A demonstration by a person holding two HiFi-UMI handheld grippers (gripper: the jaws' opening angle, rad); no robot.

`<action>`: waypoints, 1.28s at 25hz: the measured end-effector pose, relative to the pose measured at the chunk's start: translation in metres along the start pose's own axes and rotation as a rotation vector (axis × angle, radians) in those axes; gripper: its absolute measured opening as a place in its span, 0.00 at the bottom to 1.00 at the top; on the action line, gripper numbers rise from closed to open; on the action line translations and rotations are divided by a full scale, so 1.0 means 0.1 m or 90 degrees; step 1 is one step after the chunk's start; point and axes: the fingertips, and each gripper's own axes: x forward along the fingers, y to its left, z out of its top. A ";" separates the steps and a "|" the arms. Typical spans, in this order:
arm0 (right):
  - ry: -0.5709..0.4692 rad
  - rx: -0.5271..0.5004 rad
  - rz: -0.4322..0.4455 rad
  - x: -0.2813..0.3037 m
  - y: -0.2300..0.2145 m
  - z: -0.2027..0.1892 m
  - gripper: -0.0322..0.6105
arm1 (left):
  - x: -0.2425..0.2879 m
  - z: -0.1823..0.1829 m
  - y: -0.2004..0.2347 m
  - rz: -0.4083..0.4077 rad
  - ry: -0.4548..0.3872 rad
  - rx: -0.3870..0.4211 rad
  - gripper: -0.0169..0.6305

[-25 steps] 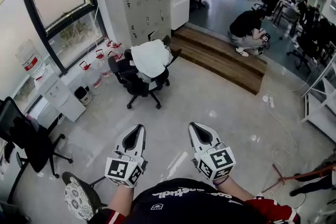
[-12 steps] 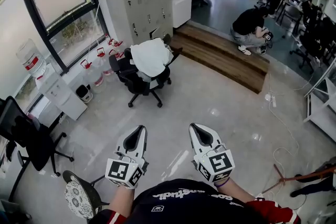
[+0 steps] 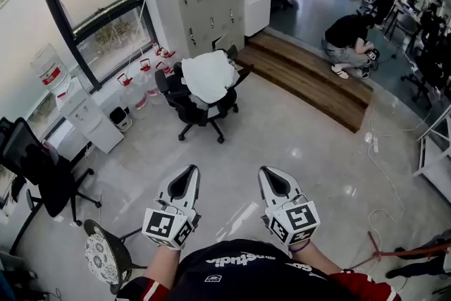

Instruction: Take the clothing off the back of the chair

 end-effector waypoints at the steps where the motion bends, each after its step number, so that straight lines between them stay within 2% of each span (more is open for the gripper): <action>1: 0.002 -0.004 0.006 -0.01 -0.04 -0.01 0.07 | 0.03 -0.01 -0.03 0.003 0.000 0.001 0.08; 8: 0.008 0.010 0.033 -0.12 -0.39 -0.08 0.07 | 0.17 -0.04 -0.30 0.027 0.013 0.018 0.08; 17: 0.025 0.036 0.046 0.04 -0.53 -0.25 0.07 | 0.38 -0.15 -0.22 0.035 0.031 0.024 0.08; 24: 0.045 0.035 0.036 0.47 -0.61 -0.32 0.07 | 0.74 -0.24 0.16 0.024 0.027 0.010 0.08; 32: 0.034 0.022 0.037 1.55 -0.70 -0.04 0.07 | 1.32 -0.10 1.06 0.018 0.005 0.003 0.08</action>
